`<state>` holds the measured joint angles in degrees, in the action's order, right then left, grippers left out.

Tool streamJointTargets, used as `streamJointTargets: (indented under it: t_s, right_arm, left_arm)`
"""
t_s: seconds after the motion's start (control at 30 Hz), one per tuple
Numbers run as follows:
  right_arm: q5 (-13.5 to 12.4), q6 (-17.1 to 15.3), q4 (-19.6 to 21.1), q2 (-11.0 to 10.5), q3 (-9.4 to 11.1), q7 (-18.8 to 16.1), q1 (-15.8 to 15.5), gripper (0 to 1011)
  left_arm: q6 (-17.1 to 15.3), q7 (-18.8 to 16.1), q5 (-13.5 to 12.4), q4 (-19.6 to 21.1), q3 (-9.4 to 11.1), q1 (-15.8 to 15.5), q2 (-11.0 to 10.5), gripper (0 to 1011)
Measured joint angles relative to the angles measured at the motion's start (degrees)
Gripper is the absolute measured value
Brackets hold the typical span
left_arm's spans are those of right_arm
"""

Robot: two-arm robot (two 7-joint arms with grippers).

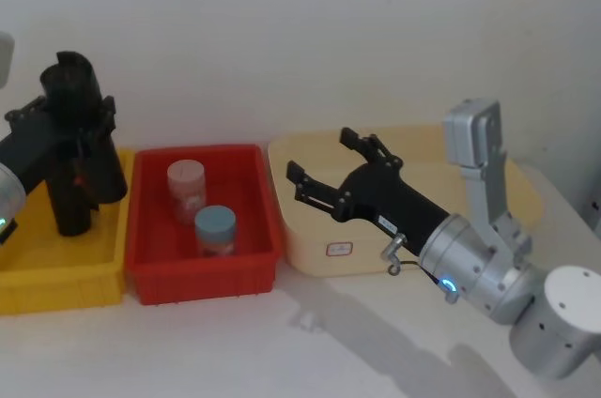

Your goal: Pick up the garbage bag with the one hand and transfer it to the other hand.

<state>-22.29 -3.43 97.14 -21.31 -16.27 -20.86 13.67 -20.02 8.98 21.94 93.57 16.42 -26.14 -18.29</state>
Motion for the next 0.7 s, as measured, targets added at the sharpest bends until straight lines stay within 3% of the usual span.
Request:
streamJointTargets:
  t_s: [0.37, 0.7]
  right_arm:
    - [-0.68, -1.06, -5.23, -0.56, -3.06, -5.64, 6.61, 1000]
    - [-1.04, -1.14, -9.79, -0.14, -5.25, -8.78, 11.07, 1000]
  left_arm:
    - [-1.33, 4.75, 2.17, 0.63, 1.05, -2.1, -0.52, 521]
    - [-2.01, 8.84, 3.77, -2.3, 3.53, -4.49, 0.21, 521]
